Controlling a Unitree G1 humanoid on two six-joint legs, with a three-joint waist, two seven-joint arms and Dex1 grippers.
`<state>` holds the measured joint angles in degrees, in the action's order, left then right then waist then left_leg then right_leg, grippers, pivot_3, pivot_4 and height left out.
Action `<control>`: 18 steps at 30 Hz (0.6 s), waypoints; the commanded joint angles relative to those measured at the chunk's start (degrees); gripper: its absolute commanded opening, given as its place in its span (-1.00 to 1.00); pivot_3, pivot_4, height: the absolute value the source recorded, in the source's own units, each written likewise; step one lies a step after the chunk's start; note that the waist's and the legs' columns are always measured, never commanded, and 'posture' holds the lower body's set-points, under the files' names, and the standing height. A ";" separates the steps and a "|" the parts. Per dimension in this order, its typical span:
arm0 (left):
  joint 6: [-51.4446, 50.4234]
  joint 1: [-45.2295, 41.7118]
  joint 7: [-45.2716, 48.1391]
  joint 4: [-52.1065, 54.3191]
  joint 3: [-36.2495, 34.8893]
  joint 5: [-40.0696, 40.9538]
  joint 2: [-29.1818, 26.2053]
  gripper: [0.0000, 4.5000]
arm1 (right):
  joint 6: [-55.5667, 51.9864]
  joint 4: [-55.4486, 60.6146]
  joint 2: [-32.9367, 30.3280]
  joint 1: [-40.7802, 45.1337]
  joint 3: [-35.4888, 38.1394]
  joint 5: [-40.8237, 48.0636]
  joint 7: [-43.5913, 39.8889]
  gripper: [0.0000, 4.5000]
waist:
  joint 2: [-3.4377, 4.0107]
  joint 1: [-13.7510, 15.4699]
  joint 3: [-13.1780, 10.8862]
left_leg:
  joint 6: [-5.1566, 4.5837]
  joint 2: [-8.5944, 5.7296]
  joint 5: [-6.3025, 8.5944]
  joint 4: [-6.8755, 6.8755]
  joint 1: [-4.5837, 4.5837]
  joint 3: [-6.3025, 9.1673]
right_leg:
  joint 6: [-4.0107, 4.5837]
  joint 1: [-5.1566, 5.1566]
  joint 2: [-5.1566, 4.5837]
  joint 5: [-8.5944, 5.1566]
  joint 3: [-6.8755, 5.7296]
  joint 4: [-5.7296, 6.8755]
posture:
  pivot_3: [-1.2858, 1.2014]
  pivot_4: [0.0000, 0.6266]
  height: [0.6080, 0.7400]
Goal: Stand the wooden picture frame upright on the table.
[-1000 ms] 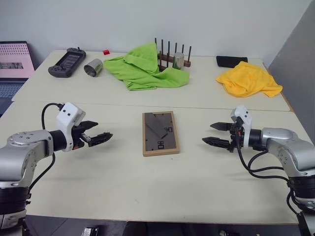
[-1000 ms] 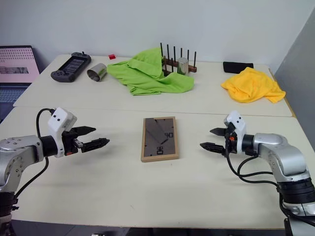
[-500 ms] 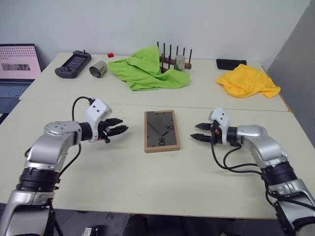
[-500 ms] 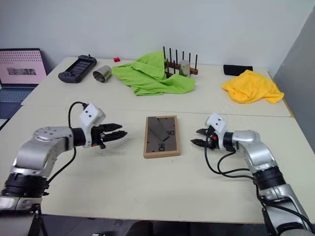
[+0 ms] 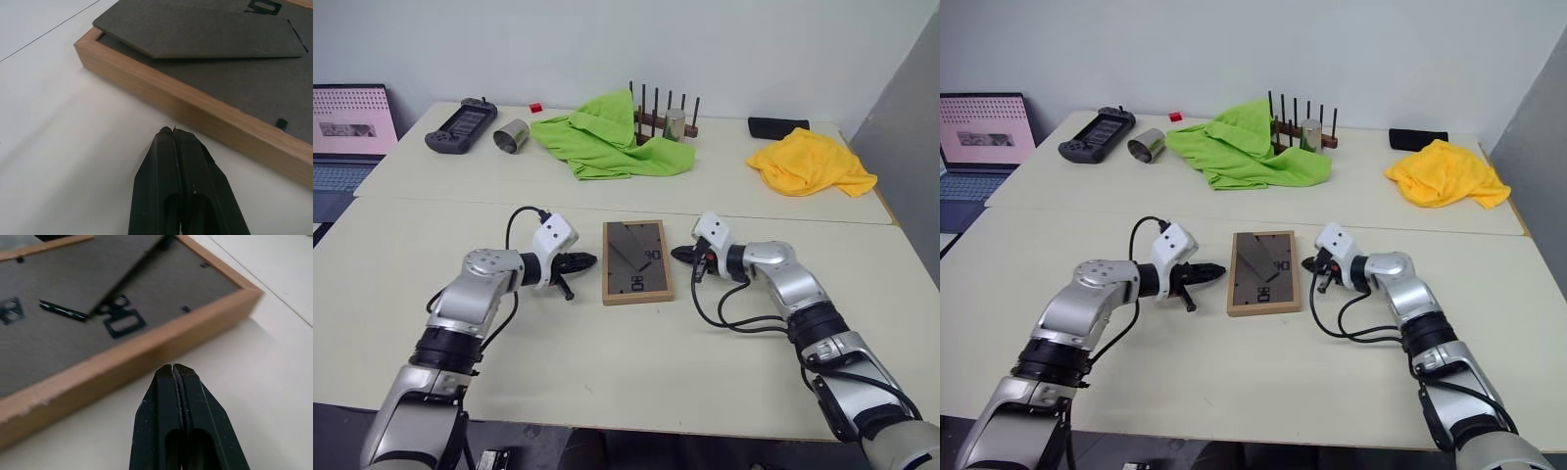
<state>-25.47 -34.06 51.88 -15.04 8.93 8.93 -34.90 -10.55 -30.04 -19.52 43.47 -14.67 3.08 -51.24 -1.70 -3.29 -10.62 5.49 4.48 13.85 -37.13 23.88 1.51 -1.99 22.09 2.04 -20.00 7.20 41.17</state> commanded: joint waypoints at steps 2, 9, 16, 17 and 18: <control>1.21 -1.80 1.27 2.11 1.92 -0.76 2.36 -1.00 | -1.42 7.24 -0.35 -1.13 0.34 0.88 -1.71 -1.00 | 0.00 0.02 0.00 | 0.00 0.00 0.00 -0.02 0.00 0.01 | 0.00 0.00 -0.01 0.00 -0.01 0.00 | 0.03 -0.52 1.00; -1.92 -1.02 3.73 9.30 4.23 -0.30 4.03 -1.00 | -8.83 19.28 -4.11 -6.44 1.20 2.87 -3.39 -1.00 | 0.00 0.38 0.00 | 0.00 -0.06 0.00 -0.03 0.03 0.14 | 0.00 -0.08 -0.07 0.00 -0.09 0.01 | 0.03 -0.52 1.00; -4.25 -0.51 5.14 13.23 5.89 -0.44 5.24 -1.00 | -14.98 29.67 -9.13 -12.24 3.15 4.24 -4.83 -1.00 | 0.00 0.52 0.00 | -0.02 -0.08 0.01 -0.02 0.04 0.15 | 0.00 -0.08 -0.06 0.00 -0.09 -0.01 | 0.03 -0.52 1.00; -4.53 -0.44 5.51 13.62 6.20 -0.52 5.36 -1.00 | -15.82 30.99 -9.84 -12.83 3.42 4.61 -5.01 -1.00 | 0.00 0.49 0.00 | -0.02 -0.08 0.01 -0.03 0.04 0.14 | 0.00 -0.08 -0.06 0.00 -0.09 -0.02 | 0.03 -0.52 1.00; -4.79 -0.35 5.97 14.03 6.49 -0.48 5.38 -1.00 | -16.55 32.14 -10.40 -13.32 3.64 4.94 -5.15 -1.00 | 0.00 0.44 0.00 | -0.04 -0.08 0.02 -0.04 0.04 0.14 | 0.00 -0.09 -0.06 0.00 -0.09 -0.02 | 0.03 -0.52 1.00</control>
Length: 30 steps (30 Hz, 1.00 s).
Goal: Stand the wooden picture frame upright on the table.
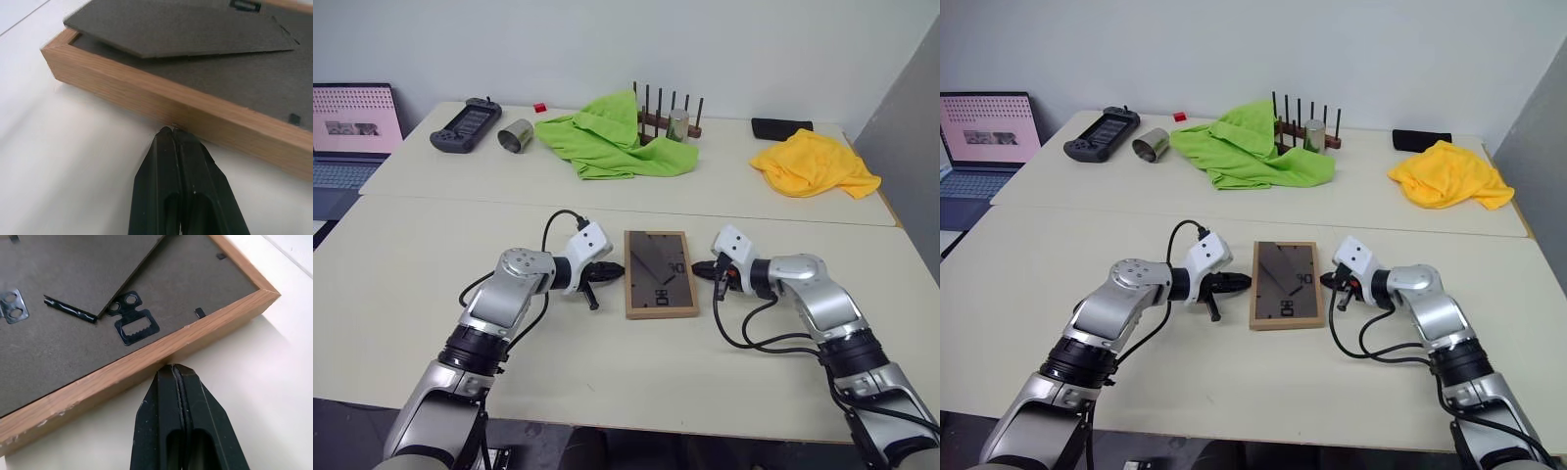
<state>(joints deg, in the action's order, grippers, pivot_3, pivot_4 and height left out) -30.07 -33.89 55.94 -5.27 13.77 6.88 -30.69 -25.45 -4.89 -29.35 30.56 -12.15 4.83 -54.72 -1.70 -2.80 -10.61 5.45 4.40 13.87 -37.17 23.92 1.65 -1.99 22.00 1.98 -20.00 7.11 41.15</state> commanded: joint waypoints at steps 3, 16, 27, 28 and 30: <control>-1.04 0.11 3.66 5.71 3.20 1.34 0.59 -1.00 | -3.69 9.89 -2.14 -1.72 1.71 3.93 -1.79 -1.00 | 0.00 -0.19 0.00 | -0.02 0.00 0.00 -0.01 0.00 -0.02 | 0.00 0.00 0.02 0.00 0.03 -0.01 | 0.03 -0.52 1.00; 3.90 1.22 8.79 -0.81 3.96 -3.58 -11.90 -1.00 | -5.56 11.41 -4.84 -4.19 3.54 4.96 0.79 -1.00 | 0.00 -0.45 0.00 | -0.24 0.01 -0.03 -0.13 -0.15 0.15 | -0.01 -0.27 0.12 0.00 -0.01 -0.03 | 0.03 -0.52 1.00; 5.09 0.10 7.11 -1.13 1.78 -3.00 -13.88 -1.00 | -5.07 8.50 0.63 -1.89 0.28 4.81 2.81 -1.00 | 0.07 -0.83 0.02 | -0.31 0.10 -0.10 0.04 -0.31 0.21 | 0.01 -0.31 0.29 0.01 0.00 -0.01 | 0.03 -0.52 1.00; 4.81 -0.14 6.30 -0.91 1.93 -3.10 -12.80 -1.00 | -5.34 8.89 0.75 -1.91 -0.18 5.02 2.32 -1.00 | 0.07 -0.64 0.02 | -0.31 0.10 -0.10 0.04 -0.30 0.21 | 0.01 -0.30 0.29 0.01 -0.01 -0.01 | 0.03 -0.52 1.00; 4.04 -0.38 5.89 0.17 2.52 -2.95 -10.88 -1.00 | -6.24 10.24 0.46 -2.27 -1.15 5.93 0.62 -1.00 | 0.07 -0.20 0.02 | -0.30 0.11 -0.10 0.03 -0.29 0.22 | 0.01 -0.30 0.29 0.01 -0.03 -0.01 | 0.03 -0.52 1.00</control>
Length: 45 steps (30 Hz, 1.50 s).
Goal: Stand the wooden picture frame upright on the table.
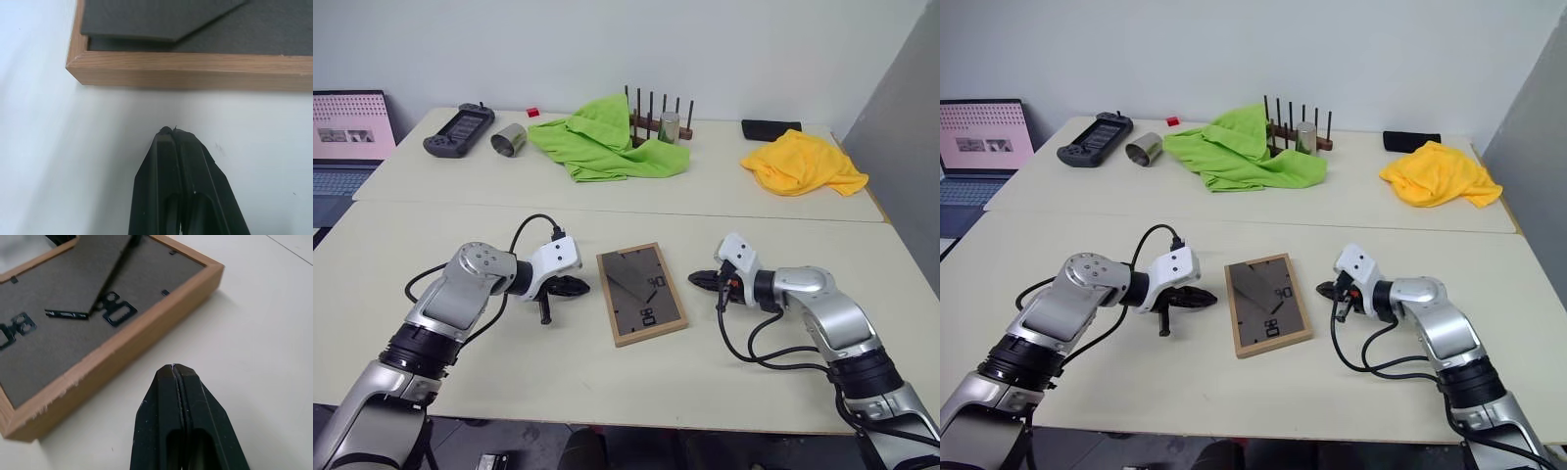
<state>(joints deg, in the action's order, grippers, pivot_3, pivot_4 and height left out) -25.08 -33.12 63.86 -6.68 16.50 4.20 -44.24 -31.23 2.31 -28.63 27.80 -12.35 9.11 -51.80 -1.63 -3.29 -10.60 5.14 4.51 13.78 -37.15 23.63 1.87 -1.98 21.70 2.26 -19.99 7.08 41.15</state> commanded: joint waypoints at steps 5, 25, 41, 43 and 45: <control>-1.68 -1.79 -2.12 2.63 1.93 -0.93 6.49 -1.00 | -2.48 6.49 -2.58 -1.08 -2.19 3.76 -6.28 -1.00 | 0.00 1.15 0.00 | 0.00 -0.02 0.00 -0.06 0.09 0.06 | 0.00 0.00 -0.01 0.00 -0.03 -0.03 | 0.03 -0.52 1.00; 0.17 -3.93 1.52 1.44 6.20 -4.67 11.80 -1.00 | -3.51 7.18 -9.45 -5.50 4.96 4.89 -3.30 -1.00 | 0.05 1.74 0.03 | -0.02 -0.18 0.01 -0.66 0.21 0.46 | -0.11 -0.41 -0.03 0.05 -0.16 -0.08 | 0.03 -0.52 1.00; -60.78 -1.68 8.35 6.84 -18.35 32.68 3.57 0.13 | -1.09 5.66 -10.01 -7.77 4.40 5.15 -2.33 -1.00 | 0.28 0.51 -0.15 | -0.03 -0.11 0.02 -0.65 0.36 0.64 | -0.14 -0.32 0.07 0.03 -0.25 -0.08 | 0.03 -0.52 1.00; -65.07 -1.49 4.11 5.71 -21.73 33.22 7.28 0.33 | -0.73 5.86 -9.78 -8.26 3.63 4.72 -2.30 -1.00 | 0.28 0.46 -0.15 | -0.03 -0.11 0.02 -0.71 0.35 0.72 | -0.15 -0.35 0.09 0.03 -0.31 -0.04 | 0.03 -0.52 1.00; -67.01 -0.68 -0.50 4.12 -23.99 33.55 10.10 0.54 | -0.42 6.09 -9.71 -8.71 2.98 4.45 -2.32 -1.00 | 0.28 0.24 -0.14 | -0.03 -0.11 0.02 -0.72 0.31 0.78 | -0.15 -0.37 0.11 0.03 -0.32 -0.02 | 0.03 -0.52 1.00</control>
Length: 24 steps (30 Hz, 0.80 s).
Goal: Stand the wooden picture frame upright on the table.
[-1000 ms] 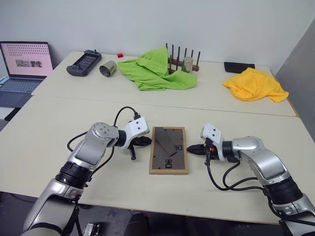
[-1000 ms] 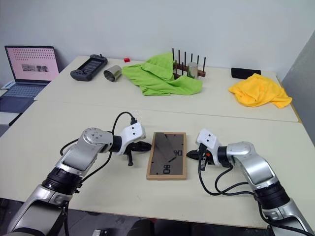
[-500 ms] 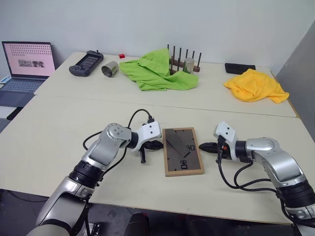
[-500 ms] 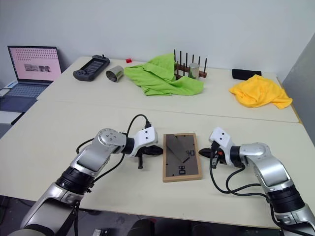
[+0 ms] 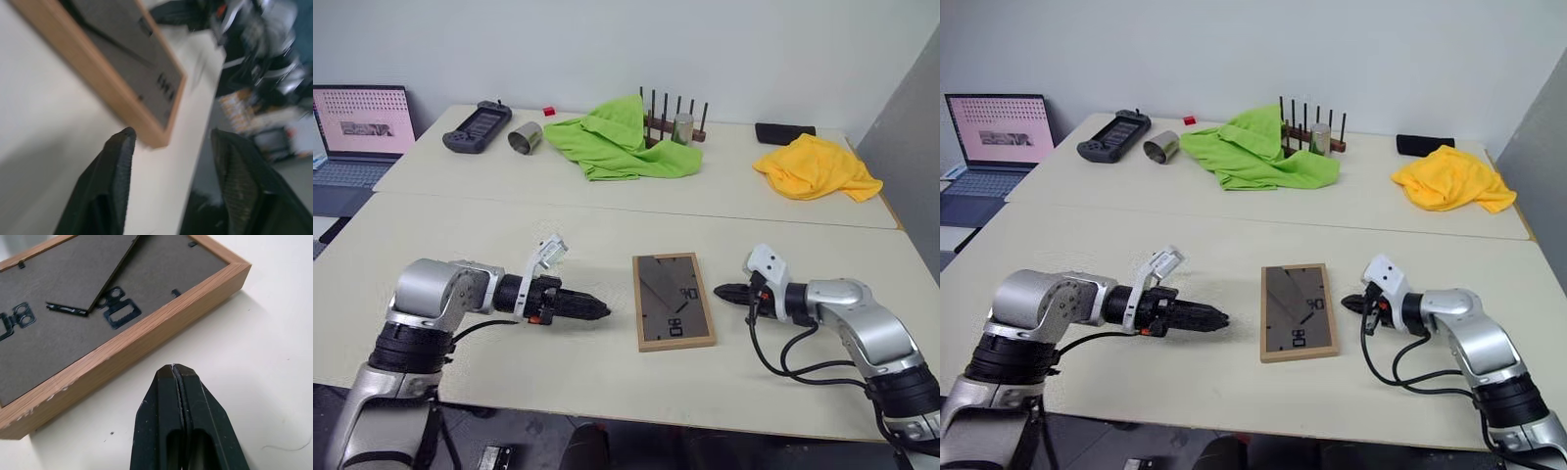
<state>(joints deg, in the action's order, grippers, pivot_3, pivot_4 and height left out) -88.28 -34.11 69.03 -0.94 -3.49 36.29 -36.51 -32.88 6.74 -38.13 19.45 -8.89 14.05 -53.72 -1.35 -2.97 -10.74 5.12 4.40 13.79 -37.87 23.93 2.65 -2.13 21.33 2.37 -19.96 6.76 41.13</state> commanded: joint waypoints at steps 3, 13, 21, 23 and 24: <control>-4.22 1.92 -10.25 -2.71 -4.89 4.01 3.66 0.83 | 1.34 1.95 -0.33 -0.66 -1.04 -0.49 -0.36 -1.00 | 0.01 -0.38 0.00 | 0.00 0.01 0.00 0.01 -0.02 0.07 | 0.02 0.00 0.02 0.01 0.00 0.02 | 0.03 -0.52 1.00; -4.22 5.21 -21.96 -4.84 -0.23 10.72 5.99 0.99 | 0.92 3.28 2.75 0.86 -4.30 -0.82 -0.13 -1.00 | 0.03 -0.25 0.02 | 0.02 -0.01 -0.01 0.02 -0.06 0.12 | 0.02 -0.09 0.00 0.01 0.00 0.00 | 0.03 -0.52 1.00; -4.22 3.69 -26.88 -5.09 -2.32 12.38 11.17 0.99 | -1.63 5.29 8.62 3.35 -8.09 -1.18 1.50 -1.00 | 0.20 0.57 0.12 | 0.05 -0.14 -0.03 -0.01 -0.14 0.20 | -0.10 -0.22 -0.09 0.07 -0.07 0.00 | 0.03 -0.52 1.00; -4.22 4.18 -26.50 -3.24 -2.53 13.67 11.11 0.99 | -1.69 4.91 8.92 3.65 -8.24 -1.48 1.71 -1.00 | 0.20 0.75 0.12 | 0.06 -0.23 -0.04 -0.02 -0.13 0.20 | -0.16 -0.22 -0.18 0.11 -0.06 -0.01 | 0.03 -0.52 1.00; -4.22 4.07 -26.94 -3.55 -3.16 14.68 11.05 0.99 | -1.50 4.58 8.62 3.61 -7.96 -1.57 1.66 -1.00 | 0.20 0.81 0.12 | 0.06 -0.27 -0.05 -0.02 -0.13 0.20 | -0.17 -0.22 -0.22 0.11 -0.06 -0.01 | 0.03 -0.52 1.00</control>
<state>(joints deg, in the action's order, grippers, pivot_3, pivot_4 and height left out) -91.85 -30.80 42.84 -5.64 -7.16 49.01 -26.08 -34.70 9.86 -28.97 21.96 -17.39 12.44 -52.22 -1.15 -2.16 -10.63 5.18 4.04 13.74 -37.89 23.83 2.86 -2.30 21.11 2.06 -19.85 6.71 41.11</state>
